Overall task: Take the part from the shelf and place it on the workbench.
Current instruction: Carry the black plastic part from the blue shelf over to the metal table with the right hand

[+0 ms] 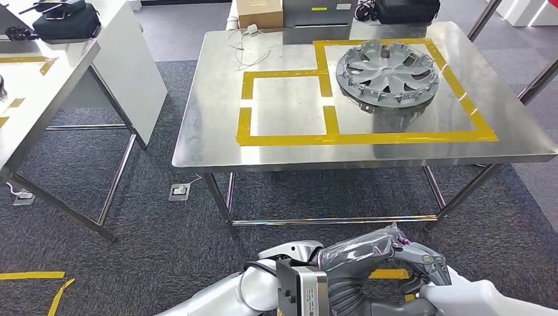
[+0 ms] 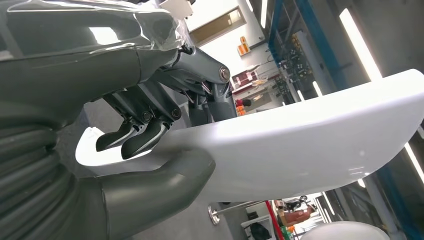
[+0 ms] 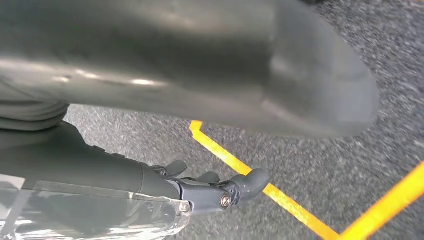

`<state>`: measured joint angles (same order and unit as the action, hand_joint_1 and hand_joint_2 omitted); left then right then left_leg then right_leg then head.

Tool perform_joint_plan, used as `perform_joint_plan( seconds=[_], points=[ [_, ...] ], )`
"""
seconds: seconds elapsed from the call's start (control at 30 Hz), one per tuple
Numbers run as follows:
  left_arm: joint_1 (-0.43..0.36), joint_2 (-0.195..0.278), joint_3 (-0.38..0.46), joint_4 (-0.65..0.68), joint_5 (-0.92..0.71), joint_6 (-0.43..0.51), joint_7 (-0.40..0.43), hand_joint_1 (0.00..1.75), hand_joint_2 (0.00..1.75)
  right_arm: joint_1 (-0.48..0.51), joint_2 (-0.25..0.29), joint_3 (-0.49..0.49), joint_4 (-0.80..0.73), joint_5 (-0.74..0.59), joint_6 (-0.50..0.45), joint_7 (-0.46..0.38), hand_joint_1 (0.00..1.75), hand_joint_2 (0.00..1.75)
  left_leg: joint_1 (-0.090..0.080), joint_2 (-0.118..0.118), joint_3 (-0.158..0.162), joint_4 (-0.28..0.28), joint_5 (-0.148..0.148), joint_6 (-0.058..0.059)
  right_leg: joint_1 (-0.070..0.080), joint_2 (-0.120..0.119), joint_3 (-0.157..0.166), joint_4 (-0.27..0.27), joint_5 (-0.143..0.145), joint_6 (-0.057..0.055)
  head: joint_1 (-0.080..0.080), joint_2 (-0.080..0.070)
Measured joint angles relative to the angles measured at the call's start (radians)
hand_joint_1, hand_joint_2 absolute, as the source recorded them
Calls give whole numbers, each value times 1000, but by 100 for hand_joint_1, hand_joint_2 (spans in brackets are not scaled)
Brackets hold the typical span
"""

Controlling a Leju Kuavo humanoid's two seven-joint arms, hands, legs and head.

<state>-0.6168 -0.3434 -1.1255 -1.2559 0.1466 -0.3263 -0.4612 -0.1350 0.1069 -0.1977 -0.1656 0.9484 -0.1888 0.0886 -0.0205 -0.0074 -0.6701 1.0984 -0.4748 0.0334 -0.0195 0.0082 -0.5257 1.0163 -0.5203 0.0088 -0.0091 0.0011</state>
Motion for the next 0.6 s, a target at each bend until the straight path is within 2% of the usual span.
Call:
perform_joint_plan(
  seconds=[0.03, 0.07, 0.13, 0.2, 0.23, 0.27, 0.33, 0.37, 0.4, 0.43, 0.5, 0.53, 0.57, 0.6],
  points=[
    [0, 0, 0, 0, -1, 0, 0, 175, 175, -1, 2, 1, 0, 0, 0, 0, 0, 0, -7, -2, 20, -49, 14, 13, 1, 1, 8, -3, -7, 3, 2, 0],
    [0, 0, -1, 0, -1, 1, 0, 175, 175, -2, 4, 1, 0, 0, 0, -1, 0, 0, -14, -3, 35, -76, 14, 24, 0, 1, 12, -8, -12, 7, 3, 0],
    [0, -2, -2, -1, -3, 1, 0, 175, 175, -4, 8, 2, 0, 1, 1, -2, 0, 0, -17, -6, 55, -98, 2, 35, -2, 2, 22, -6, -7, 18, 2, 0],
    [-2, -3, -3, -1, -5, 1, 1, 175, 175, -5, 10, 3, 0, 0, 1, -3, 0, 0, -11, -4, 88, -121, 16, 40, -1, 0, 25, 25, -12, 25, 3, 0],
    [-3, -4, -4, -2, -6, 1, 1, 175, 175, -6, 9, 4, 0, 0, 1, -3, 0, 0, -6, -2, 105, -125, 17, 41, -1, 0, 10, 60, -28, 28, 6, 0],
    [-4, -4, -4, -1, -6, 1, 1, 175, 175, -8, 8, 4, 0, 0, 1, -3, 0, 0, -3, 1, 113, -128, 13, 41, -1, -1, -19, 113, -51, 32, 9, 0],
    [-4, -4, -5, -1, -7, 1, 1, 175, 175, -7, 4, 5, 0, 0, 1, -3, 0, 0, -1, 0, 123, -128, 2, 40, -4, -1, -103, 231, -99, 43, 12, 0],
    [-3, -4, -6, -1, -8, 1, 2, 175, 175, -5, 2, 5, 0, 0, 1, -3, 0, 0, 0, -2, 129, -128, -6, 37, -7, -1, -136, 264, -112, 48, 12, 0],
    [-3, -4, -7, 0, -8, 1, 2, 175, 175, -3, 0, 5, 0, 0, 1, -3, 0, 0, 3, -4, 138, -127, -14, 33, -10, -1, -155, 263, -106, 54, 12, 0],
    [-2, -3, -7, 0, -8, 1, 2, 175, 175, -1, -2, 5, 0, 0, 1, -3, 0, 0, 7, -6, 149, -125, -24, 26, -14, -1, -155, 226, -78, 60, 12, 0],
    [-2, -2, -9, 0, -8, 1, 2, 175, 175, 1, -2, 5, 1, 0, 1, -3, 0, 0, 15, -7, 171, -117, -50, 10, -24, -7, -129, 100, 17, 75, 15, 0],
    [-2, -1, -10, 1, -8, 1, 2, 175, 175, 1, -2, 5, 1, 0, 2, -4, 0, 0, 14, -7, 176, -112, -62, 2, -26, -12, -119, 52, 50, 73, 20, 0],
    [-1, -1, -12, 2, -9, 0, 3, 175, 175, 1, 1, 5, 2, 0, 2, -5, 0, 0, 13, -7, 178, -107, -73, -4, -27, -16, -114, 28, 70, 65, 24, 0],
    [-1, 0, -13, 3, -10, 0, 4, 175, 175, 2, 2, 5, 3, 0, 3, -6, 0, 0, 10, -6, 178, -103, -81, -8, -26, -19, -115, 26, 73, 52, 27, 0]
  ],
)
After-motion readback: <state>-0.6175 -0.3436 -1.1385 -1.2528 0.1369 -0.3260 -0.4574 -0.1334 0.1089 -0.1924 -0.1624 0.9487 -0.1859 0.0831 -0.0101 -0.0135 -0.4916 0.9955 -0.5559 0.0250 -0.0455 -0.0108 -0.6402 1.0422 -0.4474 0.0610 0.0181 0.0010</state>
